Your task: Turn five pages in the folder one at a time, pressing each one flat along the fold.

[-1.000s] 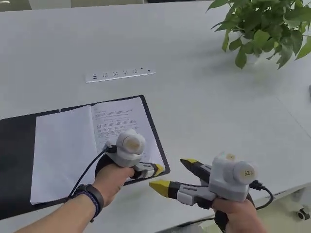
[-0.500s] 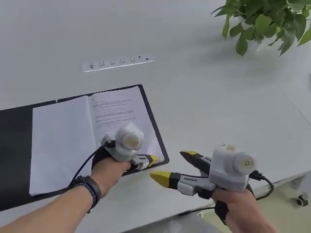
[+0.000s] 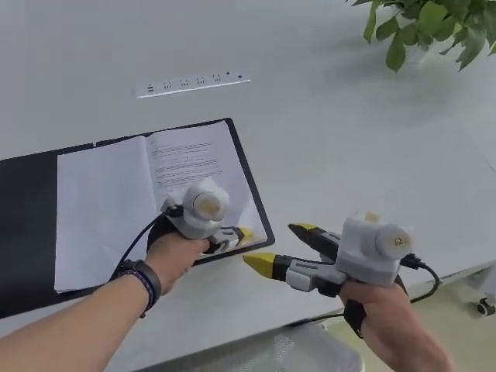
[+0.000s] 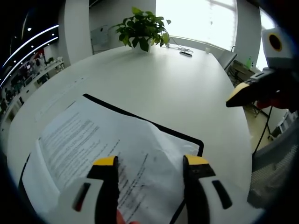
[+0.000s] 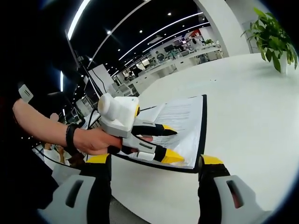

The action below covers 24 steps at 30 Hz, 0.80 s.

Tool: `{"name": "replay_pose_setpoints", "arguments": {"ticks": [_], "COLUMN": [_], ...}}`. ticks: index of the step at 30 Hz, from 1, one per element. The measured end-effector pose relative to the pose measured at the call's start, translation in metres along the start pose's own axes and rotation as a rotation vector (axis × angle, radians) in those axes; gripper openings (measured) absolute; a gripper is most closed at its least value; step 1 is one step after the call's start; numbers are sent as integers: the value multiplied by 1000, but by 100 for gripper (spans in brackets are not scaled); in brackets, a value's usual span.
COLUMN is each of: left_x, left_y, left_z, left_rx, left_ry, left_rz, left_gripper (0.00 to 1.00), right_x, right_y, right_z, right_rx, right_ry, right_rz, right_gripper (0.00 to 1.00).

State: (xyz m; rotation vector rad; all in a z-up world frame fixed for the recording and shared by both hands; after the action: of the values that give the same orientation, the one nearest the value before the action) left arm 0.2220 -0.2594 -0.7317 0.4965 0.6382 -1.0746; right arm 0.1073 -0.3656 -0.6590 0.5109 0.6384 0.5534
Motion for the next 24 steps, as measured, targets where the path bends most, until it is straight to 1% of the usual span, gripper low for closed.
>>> {"name": "replay_pose_setpoints", "arguments": {"ticks": [2, 6, 10, 13, 18, 24], "left_x": [-1, 0, -1, -1, -1, -1], "left_y": [1, 1, 2, 3, 4, 4], "left_z": [-1, -1, -1, -2, -2, -2], "left_rx": [-13, -15, -20, -23, -28, -30], "left_ry": [-10, -22, -29, -33, -36, -40], "left_rz": [2, 2, -2, -1, 1, 5], "left_gripper": [54, 53, 53, 51, 50, 50], "right_x": [2, 8, 14, 18, 30, 47], "right_y": [-1, -7, -11, -17, -26, -36], "right_z": [0, 1, 3, 8, 20, 33], "right_rx": [6, 15, 6, 22, 84, 95], "right_ry": [0, 2, 19, 8, -38, -38], "right_rz": [2, -6, -2, 3, 5, 8], "right_gripper": [74, 71, 70, 69, 63, 55]}}
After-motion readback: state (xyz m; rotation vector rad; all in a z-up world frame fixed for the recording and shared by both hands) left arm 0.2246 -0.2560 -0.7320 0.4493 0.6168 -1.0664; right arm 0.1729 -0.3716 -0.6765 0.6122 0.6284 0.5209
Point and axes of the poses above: the centre of the closed fingertips' face, and the gripper's own axes: x roughly forward along the fingers, y roughly to its left, z roughly out of its top, the point moved 7 cm from there along -x, roughly backward along the fingers, and after that the axes turned 9 degrees about x, right-handed, at the moved point
